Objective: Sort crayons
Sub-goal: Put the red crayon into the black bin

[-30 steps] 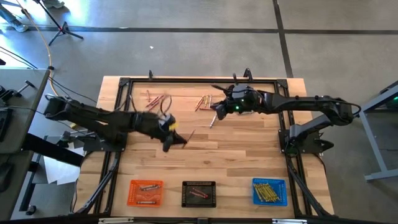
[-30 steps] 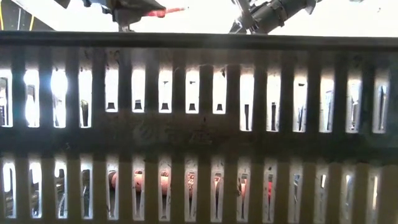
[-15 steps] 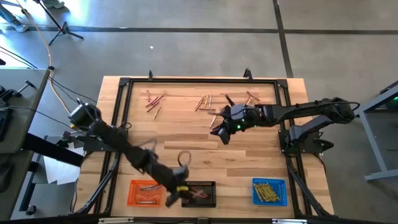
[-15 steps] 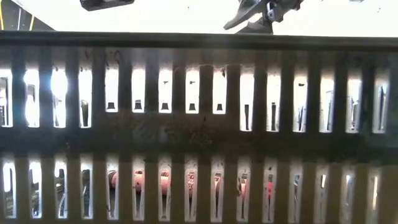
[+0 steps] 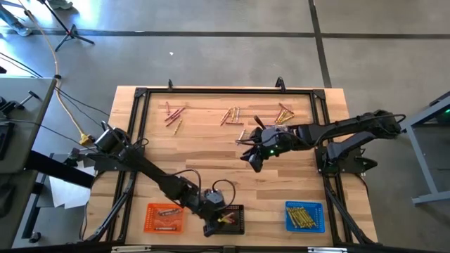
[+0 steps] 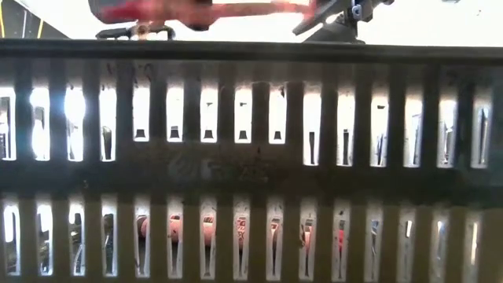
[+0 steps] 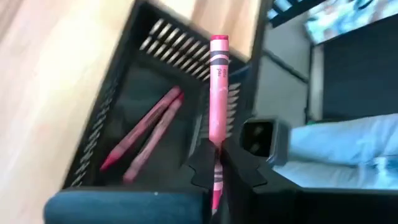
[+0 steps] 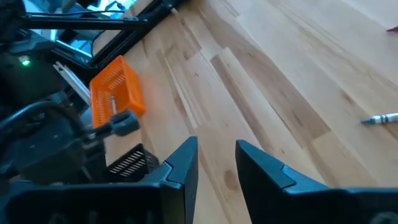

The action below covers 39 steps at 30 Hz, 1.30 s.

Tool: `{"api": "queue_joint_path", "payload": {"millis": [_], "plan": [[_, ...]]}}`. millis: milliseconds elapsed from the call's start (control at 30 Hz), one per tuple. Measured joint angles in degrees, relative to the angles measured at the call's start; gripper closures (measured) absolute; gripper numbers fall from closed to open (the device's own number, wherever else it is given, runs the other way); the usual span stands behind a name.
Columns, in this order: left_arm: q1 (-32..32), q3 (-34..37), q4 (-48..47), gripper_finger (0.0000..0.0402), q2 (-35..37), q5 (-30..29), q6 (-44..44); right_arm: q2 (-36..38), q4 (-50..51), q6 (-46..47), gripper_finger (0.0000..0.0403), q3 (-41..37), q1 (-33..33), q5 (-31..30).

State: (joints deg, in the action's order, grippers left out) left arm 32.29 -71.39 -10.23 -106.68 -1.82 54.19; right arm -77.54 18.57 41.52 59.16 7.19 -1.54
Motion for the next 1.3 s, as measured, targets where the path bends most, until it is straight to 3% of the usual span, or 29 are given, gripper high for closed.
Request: {"api": "queue_joint_path", "payload": {"millis": [400,567,700,900,1100,1233,1300], "plan": [[-2.40,0.02,0.83,0.0291,0.05,0.27,-5.41,0.00,1.63,-1.18,0.0309,0.00,0.73,-2.48],[-5.64,-0.01,0.94,0.0290,0.09,6.84,-3.90,0.00,1.92,-2.74,0.0309,0.00,0.28,-2.68],[-9.47,0.02,-1.38,0.0302,0.83,6.81,-3.65,0.00,2.27,-3.43,0.0309,0.00,-0.19,-2.69],[-17.20,-0.01,-15.00,0.0317,3.56,1.32,-5.72,0.00,3.15,-4.48,0.0309,0.00,-1.55,-2.61],[-26.82,0.50,-37.39,0.0321,6.62,-4.46,-14.50,0.00,3.69,-6.51,0.0309,0.00,-3.92,-2.66],[-34.54,3.08,-43.32,0.0321,7.79,-5.22,-23.02,0.00,4.19,-7.52,0.0309,0.00,-6.23,-3.49],[-38.31,5.24,-41.97,0.0321,8.51,-4.92,-26.74,0.00,5.23,-7.52,0.0309,0.00,-7.60,-5.05]]}}
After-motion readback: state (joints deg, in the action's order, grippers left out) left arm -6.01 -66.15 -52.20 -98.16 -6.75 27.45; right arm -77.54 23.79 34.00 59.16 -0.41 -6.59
